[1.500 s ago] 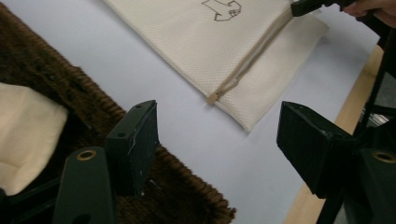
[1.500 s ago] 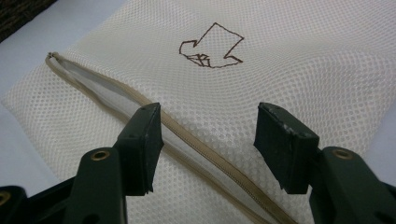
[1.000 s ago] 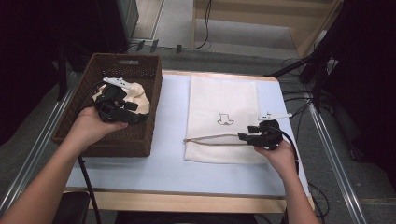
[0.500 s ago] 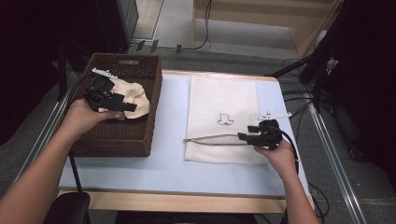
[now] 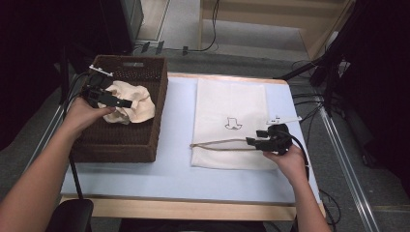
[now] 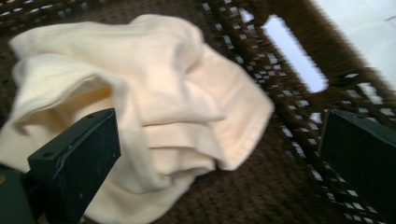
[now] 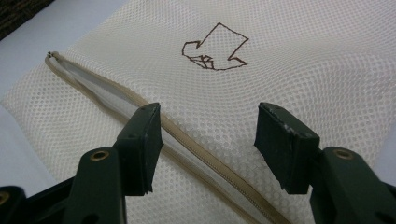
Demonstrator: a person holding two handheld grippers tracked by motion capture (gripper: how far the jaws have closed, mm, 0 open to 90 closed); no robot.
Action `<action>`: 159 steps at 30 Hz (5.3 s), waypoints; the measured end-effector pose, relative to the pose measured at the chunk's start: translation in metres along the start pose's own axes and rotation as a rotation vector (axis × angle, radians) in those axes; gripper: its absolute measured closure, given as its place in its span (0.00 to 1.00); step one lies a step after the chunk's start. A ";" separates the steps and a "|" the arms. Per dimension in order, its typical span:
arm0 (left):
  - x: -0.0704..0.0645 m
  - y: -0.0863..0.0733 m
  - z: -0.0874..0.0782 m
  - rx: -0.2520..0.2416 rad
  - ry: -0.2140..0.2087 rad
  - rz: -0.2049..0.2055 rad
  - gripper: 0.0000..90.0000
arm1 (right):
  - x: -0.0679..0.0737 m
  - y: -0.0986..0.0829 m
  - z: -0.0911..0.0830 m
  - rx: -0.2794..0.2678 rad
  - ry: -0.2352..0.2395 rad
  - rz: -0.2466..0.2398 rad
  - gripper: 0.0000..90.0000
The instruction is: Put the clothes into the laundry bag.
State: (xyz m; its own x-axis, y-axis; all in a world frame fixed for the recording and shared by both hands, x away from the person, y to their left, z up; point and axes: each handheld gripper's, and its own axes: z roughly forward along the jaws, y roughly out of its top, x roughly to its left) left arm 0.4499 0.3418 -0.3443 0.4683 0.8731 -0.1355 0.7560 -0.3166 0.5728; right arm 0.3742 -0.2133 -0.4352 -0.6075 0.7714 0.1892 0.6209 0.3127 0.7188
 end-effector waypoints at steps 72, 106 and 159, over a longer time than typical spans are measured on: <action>0.019 -0.011 0.106 0.117 0.244 -0.156 0.18 | -0.003 -0.003 -0.001 -0.008 -0.026 -0.005 0.48; 0.014 0.005 0.064 0.051 0.127 -0.163 0.68 | -0.004 -0.004 -0.004 -0.018 -0.030 -0.001 0.50; -0.048 0.044 -0.064 -0.073 -0.119 0.078 0.67 | -0.004 -0.003 -0.003 -0.019 -0.001 0.005 0.50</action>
State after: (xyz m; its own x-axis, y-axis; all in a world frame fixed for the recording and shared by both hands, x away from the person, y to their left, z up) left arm 0.4313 0.3092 -0.2608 0.5787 0.7954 -0.1802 0.6820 -0.3508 0.6417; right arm 0.3736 -0.2190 -0.4358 -0.6042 0.7733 0.1924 0.6144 0.2984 0.7304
